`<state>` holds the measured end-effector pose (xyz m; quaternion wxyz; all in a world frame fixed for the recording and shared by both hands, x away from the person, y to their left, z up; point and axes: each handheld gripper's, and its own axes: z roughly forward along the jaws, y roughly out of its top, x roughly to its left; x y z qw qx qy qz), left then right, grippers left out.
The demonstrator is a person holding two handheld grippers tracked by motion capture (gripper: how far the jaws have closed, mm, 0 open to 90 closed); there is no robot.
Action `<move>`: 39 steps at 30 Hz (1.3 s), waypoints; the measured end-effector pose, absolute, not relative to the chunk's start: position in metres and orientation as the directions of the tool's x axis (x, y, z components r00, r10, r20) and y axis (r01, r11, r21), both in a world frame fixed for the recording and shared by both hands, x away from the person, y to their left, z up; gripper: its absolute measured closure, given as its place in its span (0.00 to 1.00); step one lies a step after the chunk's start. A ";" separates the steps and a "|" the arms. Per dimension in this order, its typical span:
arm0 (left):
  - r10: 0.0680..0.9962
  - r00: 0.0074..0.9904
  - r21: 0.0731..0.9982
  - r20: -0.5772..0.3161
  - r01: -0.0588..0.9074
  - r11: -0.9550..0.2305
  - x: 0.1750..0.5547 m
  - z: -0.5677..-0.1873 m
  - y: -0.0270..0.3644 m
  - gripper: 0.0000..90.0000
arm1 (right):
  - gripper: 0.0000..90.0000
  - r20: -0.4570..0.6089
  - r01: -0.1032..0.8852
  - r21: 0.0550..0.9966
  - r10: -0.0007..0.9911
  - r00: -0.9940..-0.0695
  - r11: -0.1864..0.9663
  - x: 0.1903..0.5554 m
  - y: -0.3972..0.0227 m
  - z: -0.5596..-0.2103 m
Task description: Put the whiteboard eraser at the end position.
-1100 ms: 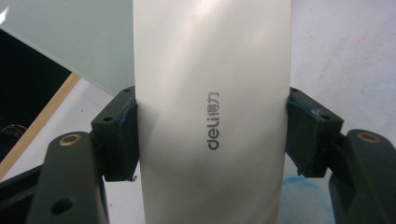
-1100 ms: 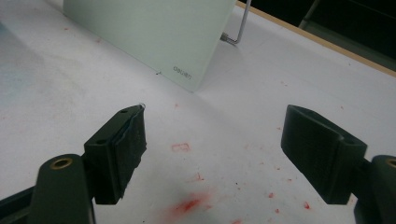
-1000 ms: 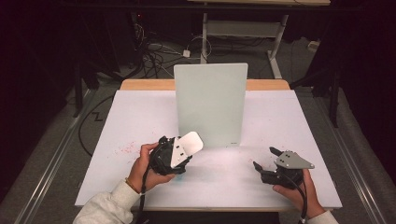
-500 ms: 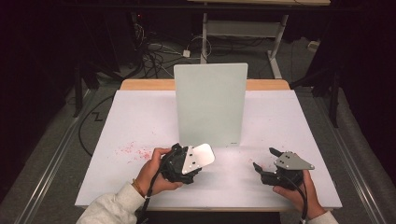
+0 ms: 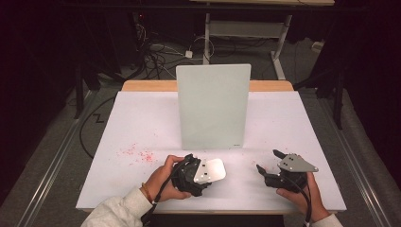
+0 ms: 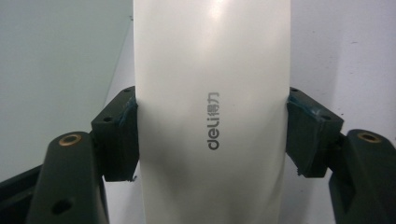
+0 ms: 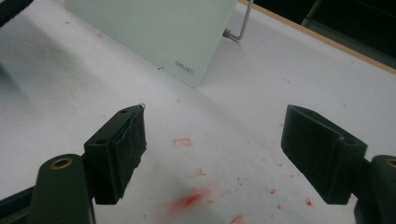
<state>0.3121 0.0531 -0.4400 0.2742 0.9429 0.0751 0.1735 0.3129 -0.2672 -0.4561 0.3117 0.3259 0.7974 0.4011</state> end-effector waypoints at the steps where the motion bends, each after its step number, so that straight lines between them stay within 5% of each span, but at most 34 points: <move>1: 0.224 0.932 0.538 0.284 0.038 -0.842 0.312 -0.440 0.051 0.32 | 0.25 -0.236 0.270 0.842 0.769 -0.593 0.467 0.313 -0.267 -0.456; 19: 0.164 0.954 0.538 0.252 0.003 -0.843 0.321 -0.447 0.028 0.30 | 0.25 -0.241 0.271 0.836 0.763 -0.599 0.477 0.313 -0.266 -0.458; 39: 0.302 0.897 0.696 0.323 -0.009 -0.718 0.318 -0.425 0.045 0.21 | 0.25 -0.244 0.266 0.837 0.762 -0.599 0.477 0.312 -0.265 -0.456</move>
